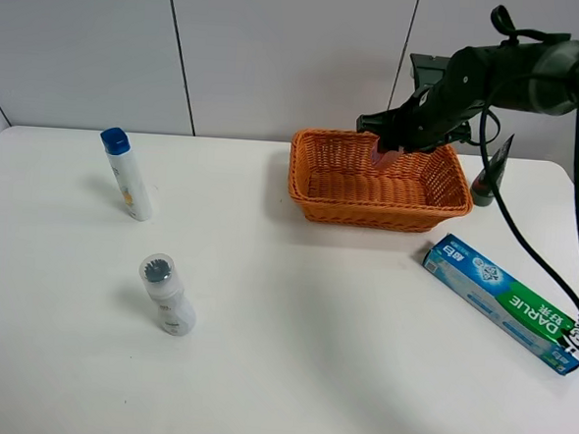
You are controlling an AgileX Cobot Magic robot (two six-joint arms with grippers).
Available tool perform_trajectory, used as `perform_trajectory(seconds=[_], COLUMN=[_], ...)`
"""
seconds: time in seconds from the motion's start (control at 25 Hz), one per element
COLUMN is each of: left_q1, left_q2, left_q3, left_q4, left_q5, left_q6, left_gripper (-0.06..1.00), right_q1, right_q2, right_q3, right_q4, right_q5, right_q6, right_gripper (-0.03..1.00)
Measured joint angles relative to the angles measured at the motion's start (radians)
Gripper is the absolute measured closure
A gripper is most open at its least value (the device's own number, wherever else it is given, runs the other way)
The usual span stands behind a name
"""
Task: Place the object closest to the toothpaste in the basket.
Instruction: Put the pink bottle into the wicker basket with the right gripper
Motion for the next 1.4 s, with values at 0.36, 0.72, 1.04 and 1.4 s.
perform_trajectory(seconds=[0.36, 0.72, 1.04, 1.4], left_q1=[0.000, 0.000, 0.000, 0.000], left_q2=[0.000, 0.000, 0.000, 0.000], left_q3=[0.000, 0.000, 0.000, 0.000], left_q4=[0.000, 0.000, 0.000, 0.000], left_q5=[0.000, 0.000, 0.000, 0.000], left_q6=[0.000, 0.000, 0.000, 0.000], left_gripper=[0.00, 0.00, 0.00, 0.00], right_q1=[0.000, 0.000, 0.000, 0.000], right_q2=[0.101, 0.115, 0.115, 0.115], right_q3=[-0.001, -0.001, -0.001, -0.001], right_q4=[0.000, 0.000, 0.000, 0.000], right_q5=[-0.022, -0.025, -0.025, -0.025], right_q6=[-0.014, -0.026, -0.026, -0.026], right_gripper=[0.59, 0.59, 0.59, 0.54])
